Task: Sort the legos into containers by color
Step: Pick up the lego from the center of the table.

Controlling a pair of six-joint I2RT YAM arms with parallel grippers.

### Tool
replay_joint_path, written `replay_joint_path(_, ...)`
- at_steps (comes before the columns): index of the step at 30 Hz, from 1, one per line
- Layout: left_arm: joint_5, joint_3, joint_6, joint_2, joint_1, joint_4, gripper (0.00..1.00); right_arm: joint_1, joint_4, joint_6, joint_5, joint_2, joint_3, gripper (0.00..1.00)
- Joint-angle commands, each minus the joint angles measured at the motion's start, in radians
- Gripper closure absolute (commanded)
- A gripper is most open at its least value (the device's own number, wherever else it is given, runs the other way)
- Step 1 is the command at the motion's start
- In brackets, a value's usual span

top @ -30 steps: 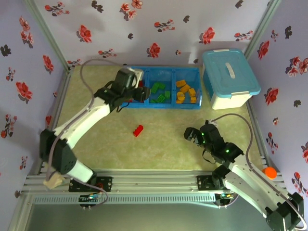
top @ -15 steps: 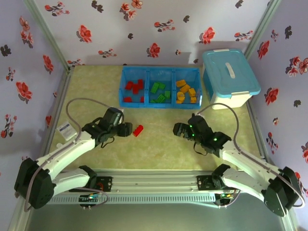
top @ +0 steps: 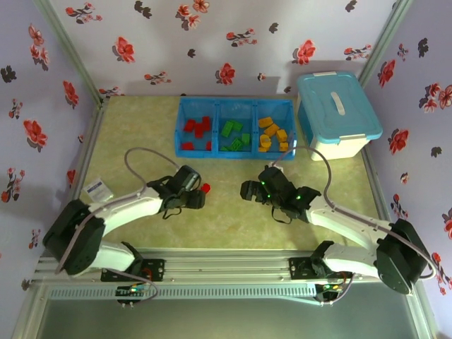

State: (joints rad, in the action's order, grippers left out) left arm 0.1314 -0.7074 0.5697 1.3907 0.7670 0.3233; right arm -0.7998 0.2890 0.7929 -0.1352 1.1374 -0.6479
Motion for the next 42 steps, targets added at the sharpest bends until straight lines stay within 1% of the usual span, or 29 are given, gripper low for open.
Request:
replay_joint_path(1, 0.018, -0.07, -0.025, 0.067, 0.015, -0.045, 0.39, -0.01, 0.027, 0.022, -0.05, -0.045, 0.0, 0.01)
replay_joint_path(6, 0.022, -0.111, -0.039, 0.136, 0.02, -0.071, 0.45, -0.009, 0.051, 0.028, -0.078, -0.09, 0.024, 0.01)
replay_joint_path(11, 0.037, -0.154, -0.057, 0.191, 0.024, -0.045, 0.57, -0.01, 0.048, 0.031, -0.085, -0.095, 0.031, 0.01)
replay_joint_path(15, 0.067, -0.185, -0.074, 0.206, 0.038, -0.008, 0.67, -0.01, 0.04, 0.033, -0.083, -0.082, 0.031, 0.01)
replay_joint_path(21, 0.085, -0.192, -0.073, 0.188, 0.041, 0.004, 0.74, -0.01, 0.033, 0.034, -0.082, -0.068, 0.033, 0.01)
replay_joint_path(26, 0.087, -0.205, -0.073, 0.167, 0.041, 0.018, 0.77, -0.01, 0.039, 0.034, -0.088, -0.077, 0.039, 0.01)
replay_joint_path(31, 0.115, -0.226, -0.088, 0.123, 0.034, 0.038, 0.76, -0.01, 0.043, 0.035, -0.095, -0.094, 0.048, 0.01)
replay_joint_path(42, 0.116, -0.269, -0.123, 0.032, -0.069, 0.056, 0.76, -0.01, 0.064, 0.031, -0.107, -0.112, 0.037, 0.01)
